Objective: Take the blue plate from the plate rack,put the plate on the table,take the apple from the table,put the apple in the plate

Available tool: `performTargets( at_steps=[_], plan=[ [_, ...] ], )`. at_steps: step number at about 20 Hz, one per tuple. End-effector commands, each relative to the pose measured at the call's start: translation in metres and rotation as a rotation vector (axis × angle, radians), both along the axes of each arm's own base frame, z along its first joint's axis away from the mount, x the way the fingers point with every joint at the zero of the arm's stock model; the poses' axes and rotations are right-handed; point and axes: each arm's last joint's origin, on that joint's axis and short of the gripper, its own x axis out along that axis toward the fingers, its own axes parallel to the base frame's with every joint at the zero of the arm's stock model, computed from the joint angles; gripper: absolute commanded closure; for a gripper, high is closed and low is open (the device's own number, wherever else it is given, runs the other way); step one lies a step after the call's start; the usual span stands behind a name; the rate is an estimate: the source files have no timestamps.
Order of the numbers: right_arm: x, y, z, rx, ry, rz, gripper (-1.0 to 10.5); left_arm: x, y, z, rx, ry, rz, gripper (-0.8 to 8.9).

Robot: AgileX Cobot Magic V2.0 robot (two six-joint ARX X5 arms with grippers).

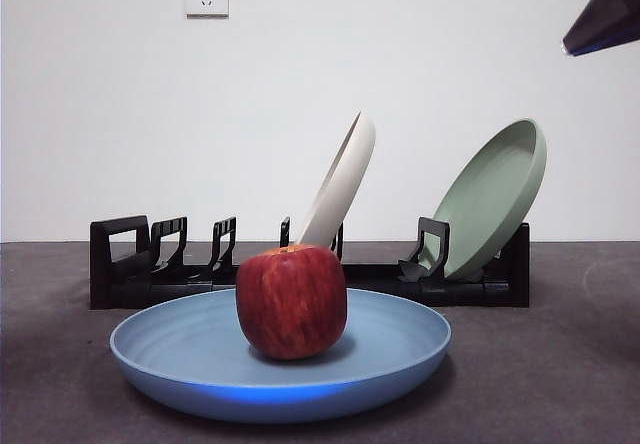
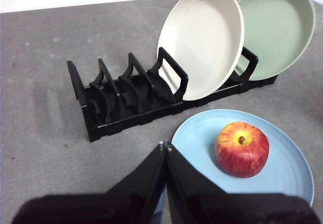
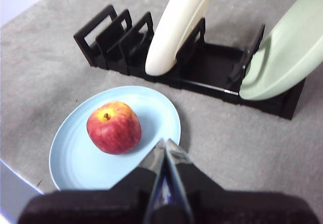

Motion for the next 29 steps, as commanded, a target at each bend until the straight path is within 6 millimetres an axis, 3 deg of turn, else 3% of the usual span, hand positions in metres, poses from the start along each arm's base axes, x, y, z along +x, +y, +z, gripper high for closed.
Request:
performTargets(
  at_steps=[1, 9, 13, 16, 21, 25, 29],
  plan=[
    [0.000, 0.000, -0.002, 0.001, 0.009, -0.007, 9.6, 0.000, 0.000, 0.000, -0.009, 0.004, 0.003, 8.16],
    [0.000, 0.000, -0.002, 0.001, 0.009, -0.007, 9.6, 0.001, 0.001, 0.000, 0.011, -0.009, 0.020, 8.16],
    [0.000, 0.000, -0.002, 0.001, 0.009, -0.007, 9.6, 0.008, 0.018, 0.002, -0.059, 0.009, 0.132, 8.16],
    [0.000, 0.000, -0.002, 0.001, 0.009, -0.007, 9.6, 0.012, 0.041, -0.001, -0.143, -0.021, 0.252, 8.16],
    [0.000, 0.000, -0.002, 0.000, 0.010, -0.007, 9.6, 0.006, 0.069, -0.041, -0.169, -0.188, 0.415, 8.16],
    [0.000, 0.000, -0.002, -0.002, 0.012, -0.007, 9.6, 0.014, 0.077, -0.070, -0.099, -0.207, 0.444, 8.16],
    [-0.001, -0.001, -0.002, -0.002, 0.012, -0.007, 9.6, 0.020, 0.078, -0.087, -0.014, -0.214, 0.437, 8.16]
  ],
)
